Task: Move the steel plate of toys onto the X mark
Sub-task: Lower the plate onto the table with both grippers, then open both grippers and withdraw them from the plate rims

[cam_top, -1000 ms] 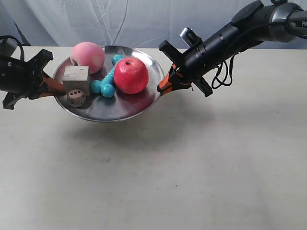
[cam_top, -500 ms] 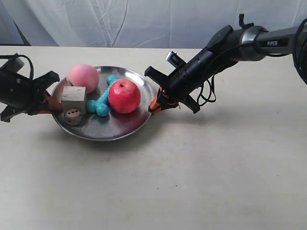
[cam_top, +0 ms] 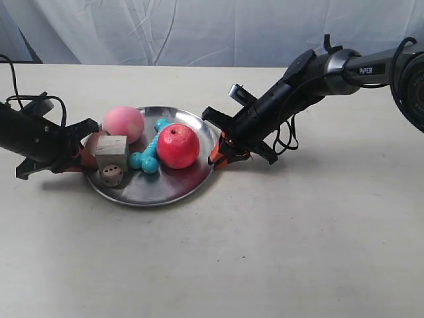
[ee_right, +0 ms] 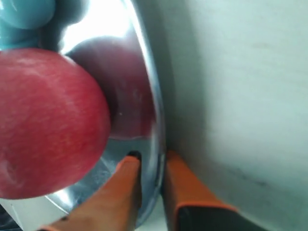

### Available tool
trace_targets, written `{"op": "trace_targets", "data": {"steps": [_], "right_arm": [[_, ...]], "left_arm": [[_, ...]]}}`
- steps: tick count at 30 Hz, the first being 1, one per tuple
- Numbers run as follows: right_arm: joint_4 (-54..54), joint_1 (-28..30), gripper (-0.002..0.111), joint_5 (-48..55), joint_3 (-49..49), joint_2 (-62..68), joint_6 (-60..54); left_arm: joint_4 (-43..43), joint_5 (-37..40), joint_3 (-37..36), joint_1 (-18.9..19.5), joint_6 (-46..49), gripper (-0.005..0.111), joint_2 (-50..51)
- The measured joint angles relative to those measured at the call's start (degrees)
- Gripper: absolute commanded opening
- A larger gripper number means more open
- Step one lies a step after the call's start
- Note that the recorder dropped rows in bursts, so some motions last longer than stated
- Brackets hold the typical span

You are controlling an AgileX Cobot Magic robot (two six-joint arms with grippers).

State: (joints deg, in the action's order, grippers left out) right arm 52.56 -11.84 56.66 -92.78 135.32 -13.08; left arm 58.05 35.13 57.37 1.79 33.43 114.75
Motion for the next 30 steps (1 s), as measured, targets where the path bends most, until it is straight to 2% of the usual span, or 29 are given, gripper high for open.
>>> {"op": "trace_targets", "data": {"steps": [1, 2, 4, 5, 7, 11, 14, 20, 27, 30], "right_arm": [[0.1, 0.0, 0.048, 0.1, 0.0, 0.0, -0.2], [0.9, -0.3, 0.051, 0.4, -0.2, 0.0, -0.5], [1.7, -0.4, 0.050, 0.5, -0.4, -0.1, -0.6], [1.7, -0.4, 0.047, 0.6, -0.4, -0.1, -0.7], [1.7, -0.4, 0.045, 0.6, -0.5, -0.1, -0.9], [-0.1, -0.5, 0.045, 0.9, -0.5, -0.9, -0.9], [-3.6, -0.7, 0.045, 1.1, -0.5, -2.5, 0.1], [-13.6, -0.9, 0.045, 2.7, -0.5, -4.1, 5.0], [-18.1, -0.9, 0.045, 2.6, -0.5, -7.6, 6.4], [-21.6, -0.9, 0.045, 2.6, -0.5, -9.5, 8.0]], "left_arm": [[0.0, 0.0, 0.0, 0.0, 0.3, 0.010, 0.0], [-0.1, 0.2, 0.1, 0.0, 0.5, 0.013, 0.1], [-0.4, 0.4, 0.2, 0.0, 0.8, 0.022, 0.1], [-1.2, 0.5, 0.2, -0.2, 1.1, 0.030, 0.1], [-4.9, 0.5, 0.3, -0.7, 1.1, 0.037, -0.6], [-14.6, 0.0, 0.1, -1.0, -3.6, 0.036, -3.1], [-19.0, -0.1, -0.4, 1.1, -6.7, 0.036, -4.3], [-20.5, 0.4, -0.4, 5.7, -8.2, 0.036, -8.0], [-18.0, 2.1, -0.5, 5.9, -8.1, 0.036, -10.2], [-18.0, 2.1, -0.6, 5.9, -8.0, 0.030, -12.3]]}}
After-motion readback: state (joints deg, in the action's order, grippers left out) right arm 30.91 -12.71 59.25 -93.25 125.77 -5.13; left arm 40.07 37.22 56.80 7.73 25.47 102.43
